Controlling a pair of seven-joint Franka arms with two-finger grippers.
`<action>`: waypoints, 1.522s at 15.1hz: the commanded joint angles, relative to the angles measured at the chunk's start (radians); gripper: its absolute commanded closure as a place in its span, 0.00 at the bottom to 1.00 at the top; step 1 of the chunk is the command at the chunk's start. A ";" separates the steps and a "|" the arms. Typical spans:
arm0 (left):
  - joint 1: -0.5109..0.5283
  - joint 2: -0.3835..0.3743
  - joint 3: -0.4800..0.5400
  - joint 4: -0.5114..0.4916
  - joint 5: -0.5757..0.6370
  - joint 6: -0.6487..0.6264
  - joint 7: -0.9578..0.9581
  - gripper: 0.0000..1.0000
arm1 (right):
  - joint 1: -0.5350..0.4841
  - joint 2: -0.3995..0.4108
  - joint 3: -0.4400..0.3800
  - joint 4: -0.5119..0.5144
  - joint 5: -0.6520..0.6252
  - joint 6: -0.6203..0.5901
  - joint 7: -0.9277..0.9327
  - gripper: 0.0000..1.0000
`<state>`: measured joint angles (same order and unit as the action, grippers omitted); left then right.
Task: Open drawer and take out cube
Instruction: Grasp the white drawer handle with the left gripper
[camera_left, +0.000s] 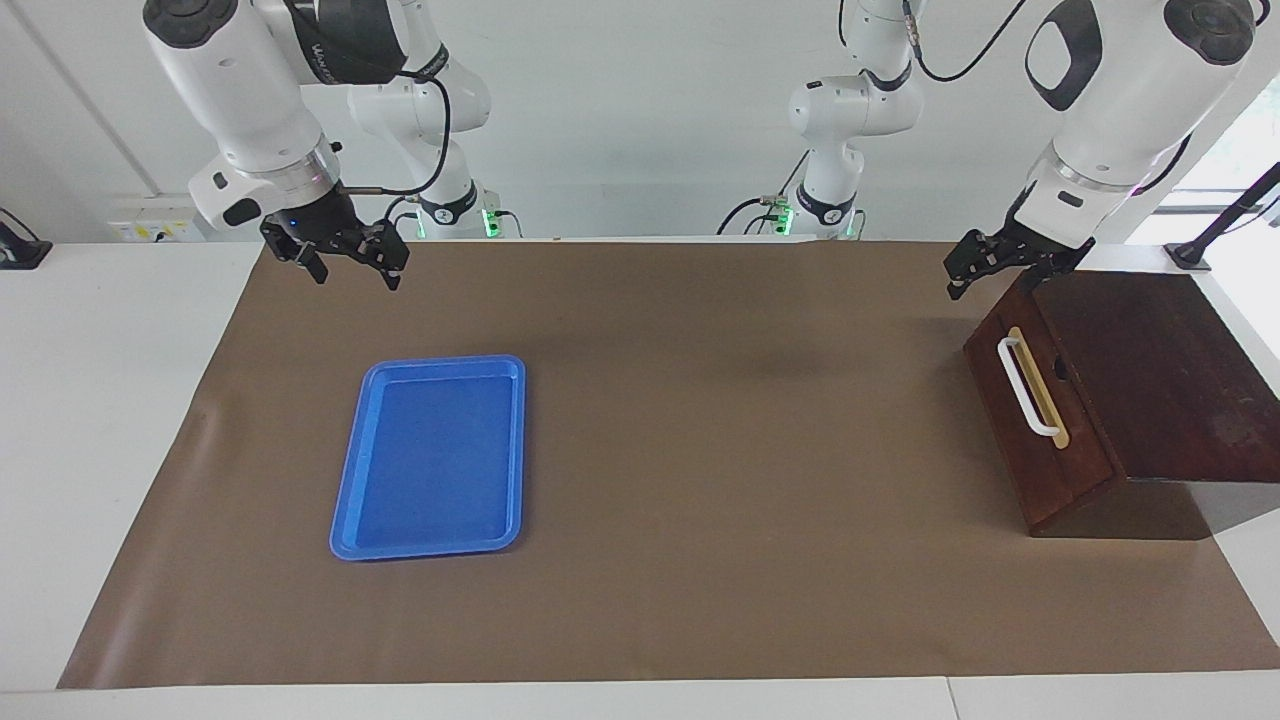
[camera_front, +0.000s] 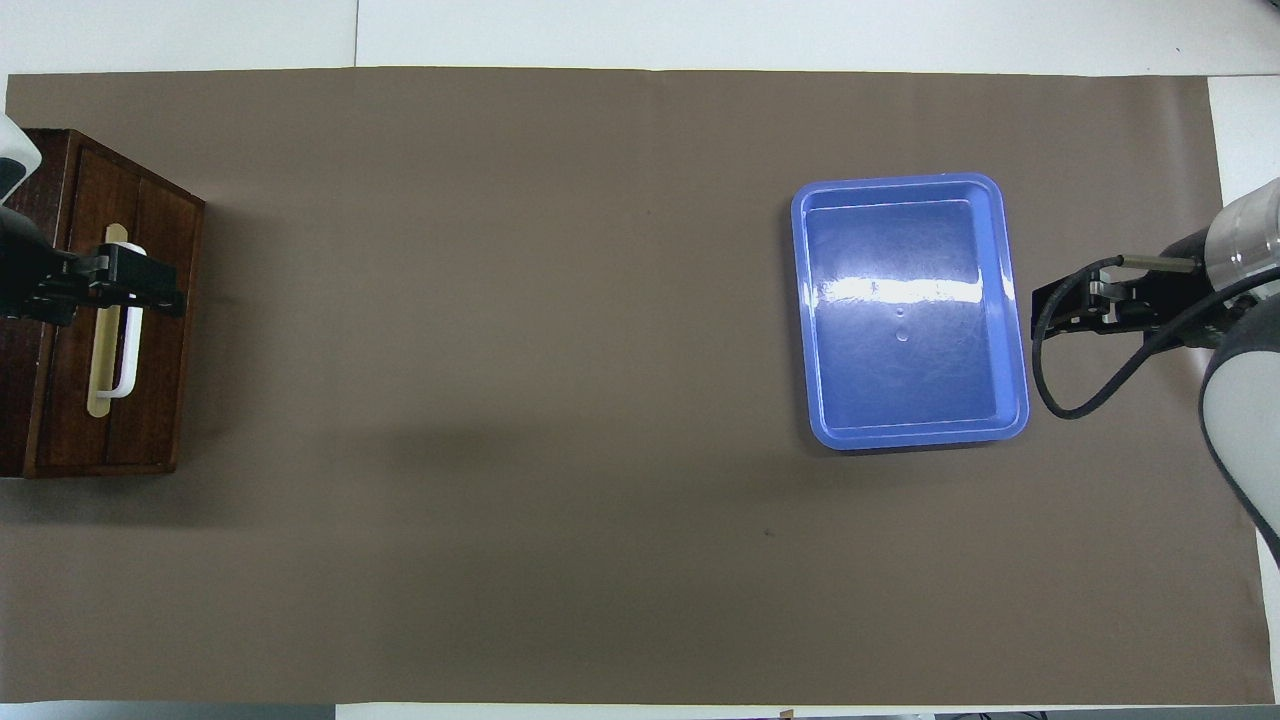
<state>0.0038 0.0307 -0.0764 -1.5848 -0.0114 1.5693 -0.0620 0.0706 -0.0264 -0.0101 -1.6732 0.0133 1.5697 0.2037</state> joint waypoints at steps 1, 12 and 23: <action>-0.021 0.003 0.021 0.002 -0.013 0.011 0.011 0.00 | -0.014 -0.015 0.007 -0.011 -0.015 0.003 -0.024 0.01; -0.045 -0.038 0.012 -0.098 0.025 0.148 0.008 0.00 | -0.009 -0.015 0.009 -0.011 -0.015 0.004 -0.023 0.01; -0.024 -0.003 0.010 -0.437 0.449 0.529 -0.043 0.00 | -0.009 -0.017 0.005 -0.016 -0.015 0.006 -0.023 0.01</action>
<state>-0.0262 0.0310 -0.0632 -1.9534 0.3419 2.0360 -0.0654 0.0703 -0.0265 -0.0109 -1.6733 0.0133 1.5697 0.2037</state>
